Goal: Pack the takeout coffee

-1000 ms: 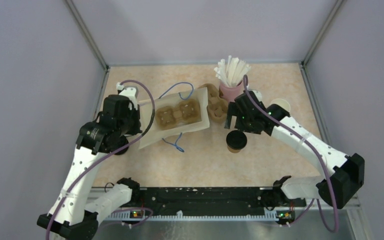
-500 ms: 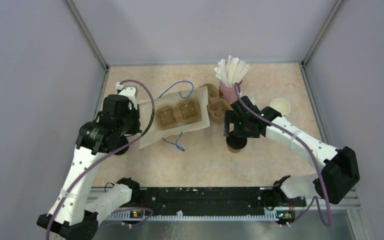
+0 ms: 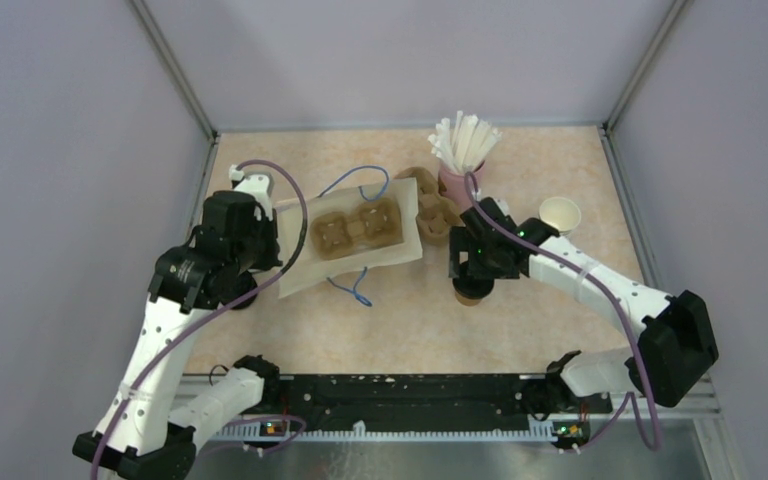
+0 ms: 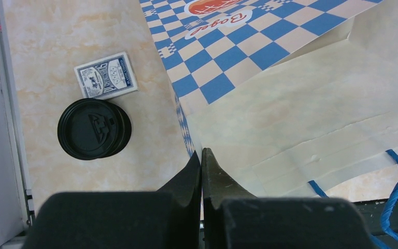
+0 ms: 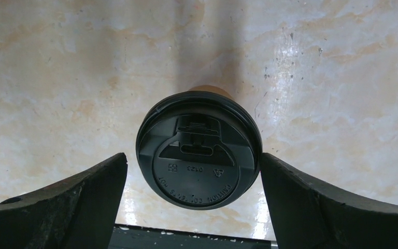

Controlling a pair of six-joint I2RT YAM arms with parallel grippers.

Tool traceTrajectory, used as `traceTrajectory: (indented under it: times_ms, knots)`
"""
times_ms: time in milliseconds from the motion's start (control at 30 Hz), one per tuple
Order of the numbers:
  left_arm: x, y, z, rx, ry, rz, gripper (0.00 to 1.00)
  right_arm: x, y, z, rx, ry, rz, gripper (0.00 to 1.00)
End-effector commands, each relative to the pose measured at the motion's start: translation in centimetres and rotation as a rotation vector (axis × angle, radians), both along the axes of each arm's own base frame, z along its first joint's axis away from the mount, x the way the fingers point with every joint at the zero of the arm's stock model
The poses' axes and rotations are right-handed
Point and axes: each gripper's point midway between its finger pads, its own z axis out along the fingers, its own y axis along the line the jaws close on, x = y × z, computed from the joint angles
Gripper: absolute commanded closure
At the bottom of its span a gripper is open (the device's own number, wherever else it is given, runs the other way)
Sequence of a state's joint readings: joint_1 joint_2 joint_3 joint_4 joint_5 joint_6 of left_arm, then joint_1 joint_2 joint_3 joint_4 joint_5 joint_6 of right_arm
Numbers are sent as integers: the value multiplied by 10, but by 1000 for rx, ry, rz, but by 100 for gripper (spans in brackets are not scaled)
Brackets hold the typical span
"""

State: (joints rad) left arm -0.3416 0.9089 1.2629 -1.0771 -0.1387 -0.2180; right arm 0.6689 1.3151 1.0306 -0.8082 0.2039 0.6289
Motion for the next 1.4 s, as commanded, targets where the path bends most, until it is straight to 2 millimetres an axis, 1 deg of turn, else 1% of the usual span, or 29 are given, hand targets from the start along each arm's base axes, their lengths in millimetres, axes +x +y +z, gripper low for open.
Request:
traceTrajectory:
  times_ms: [0, 300, 333, 367, 433, 467, 500, 767, 1000, 1133, 1200, 1267, 1367]
  knots:
    - [2, 0, 21, -27, -68, 14, 100, 4, -2, -6, -10, -6, 1, 4]
    - [1, -1, 22, -38, -67, 10, 100, 4, -1, -15, -14, 2, 13, 13]
    - [1, -1, 22, -38, -67, 10, 100, 4, -1, -15, -15, 2, 12, 13]
    - [1, -1, 22, -37, -67, 9, 100, 3, -2, -15, -24, 10, 6, 10]
    - [2, -1, 22, -37, -69, 10, 100, 3, -6, -12, -45, 13, -7, 5]
    - [2, -1, 23, -35, -70, 10, 100, 4, -7, -8, -48, 1, -7, 5]
    - [2, -1, 24, -36, -73, 11, 100, 9, -10, 0, -56, -33, -13, 4]
    - [4, -1, 23, -31, -73, 9, 100, 17, 4, 9, -18, -42, 12, 9]
    - [3, 0, 24, -29, -74, 14, 100, 25, 8, 31, 3, -79, 2, 6]
    - [3, 0, 23, -34, -73, 16, 100, 26, 10, 31, 2, -72, 12, 5]
    - [3, -1, 23, -36, -74, 16, 100, 25, 10, 28, -7, -65, 17, 5]
    - [3, -1, 23, -35, -74, 16, 100, 25, 10, 25, -9, -60, 19, 5]
    - [1, 1, 24, -32, -75, 19, 100, 26, 13, 25, 2, -63, 30, 6]
